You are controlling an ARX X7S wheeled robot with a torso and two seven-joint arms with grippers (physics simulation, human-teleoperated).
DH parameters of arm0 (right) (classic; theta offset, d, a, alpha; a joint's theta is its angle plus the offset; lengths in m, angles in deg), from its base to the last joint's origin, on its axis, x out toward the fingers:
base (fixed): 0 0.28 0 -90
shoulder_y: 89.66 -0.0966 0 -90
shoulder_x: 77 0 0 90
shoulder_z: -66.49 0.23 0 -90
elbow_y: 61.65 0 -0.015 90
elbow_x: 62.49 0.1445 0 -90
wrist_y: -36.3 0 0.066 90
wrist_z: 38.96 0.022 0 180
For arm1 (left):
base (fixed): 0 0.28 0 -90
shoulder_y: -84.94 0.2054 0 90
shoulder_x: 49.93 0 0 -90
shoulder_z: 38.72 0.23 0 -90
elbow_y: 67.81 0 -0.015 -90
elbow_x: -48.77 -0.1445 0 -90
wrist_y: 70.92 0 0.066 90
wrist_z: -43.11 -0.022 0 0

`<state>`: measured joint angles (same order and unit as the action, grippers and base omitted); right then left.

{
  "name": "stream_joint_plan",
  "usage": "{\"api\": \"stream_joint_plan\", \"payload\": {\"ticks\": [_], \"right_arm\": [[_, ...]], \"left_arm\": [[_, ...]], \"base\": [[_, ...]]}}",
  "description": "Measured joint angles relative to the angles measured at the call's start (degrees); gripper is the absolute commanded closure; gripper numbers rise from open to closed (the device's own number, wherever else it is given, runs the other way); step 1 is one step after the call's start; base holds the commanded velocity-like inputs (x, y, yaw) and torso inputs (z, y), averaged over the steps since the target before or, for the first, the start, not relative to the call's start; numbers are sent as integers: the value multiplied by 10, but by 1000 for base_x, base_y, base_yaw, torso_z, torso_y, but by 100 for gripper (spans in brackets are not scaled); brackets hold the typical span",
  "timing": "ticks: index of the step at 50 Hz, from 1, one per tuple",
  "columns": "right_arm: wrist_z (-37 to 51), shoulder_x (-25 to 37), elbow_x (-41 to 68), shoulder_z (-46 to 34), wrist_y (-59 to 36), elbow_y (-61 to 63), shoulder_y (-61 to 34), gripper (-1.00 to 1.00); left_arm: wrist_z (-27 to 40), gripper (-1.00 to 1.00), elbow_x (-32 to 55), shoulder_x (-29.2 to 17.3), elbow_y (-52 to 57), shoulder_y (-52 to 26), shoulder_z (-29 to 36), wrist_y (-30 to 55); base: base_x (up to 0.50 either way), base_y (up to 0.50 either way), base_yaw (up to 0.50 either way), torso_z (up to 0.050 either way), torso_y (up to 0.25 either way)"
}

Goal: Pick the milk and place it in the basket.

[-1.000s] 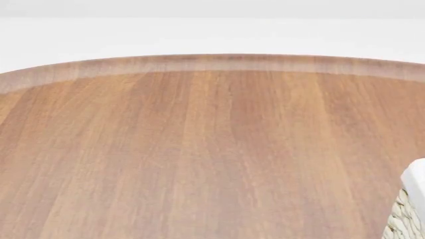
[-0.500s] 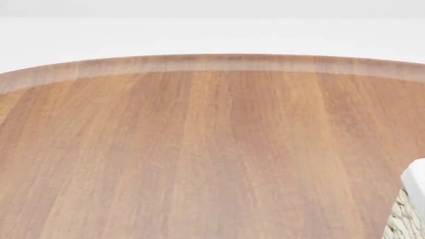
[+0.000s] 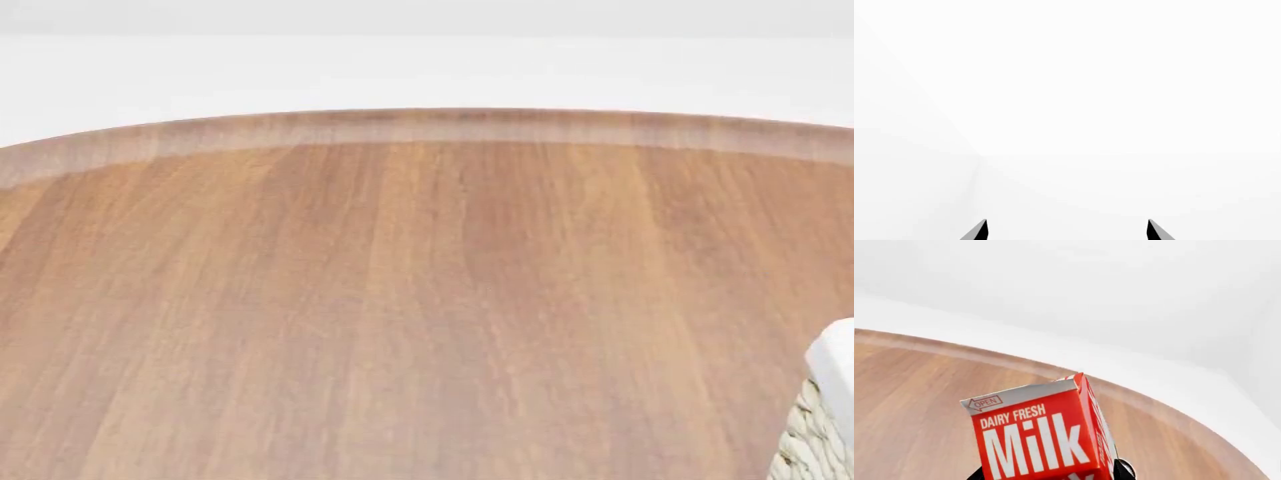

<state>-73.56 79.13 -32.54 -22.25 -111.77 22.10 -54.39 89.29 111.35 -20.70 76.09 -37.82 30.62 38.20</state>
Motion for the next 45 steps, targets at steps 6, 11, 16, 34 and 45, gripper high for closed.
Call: {"api": "stream_joint_plan", "payload": {"ticks": [6,11,16,34,45], "right_arm": [[-12,7,-4,-18,-5,-11,9,100],[-21,9,-6,-29,-8,-20,16,100],[-28,11,-6,-37,-11,-25,24,100],[-40,20,0,-44,-25,-34,62,100],[-36,24,5,-33,-35,-40,89,100]], "left_arm": [[0,-100,0,0,0,1,0,0],[0,-100,0,0,1,2,0,-1],[0,-100,-1,0,1,3,0,-1],[2,-100,-1,-1,1,2,2,-3],[3,-100,1,-4,1,0,3,-3]], "base": [[0,0,0,0,2],[0,0,0,0,2],[0,0,0,0,0],[0,0,0,1,1],[0,0,0,1,2]]}}
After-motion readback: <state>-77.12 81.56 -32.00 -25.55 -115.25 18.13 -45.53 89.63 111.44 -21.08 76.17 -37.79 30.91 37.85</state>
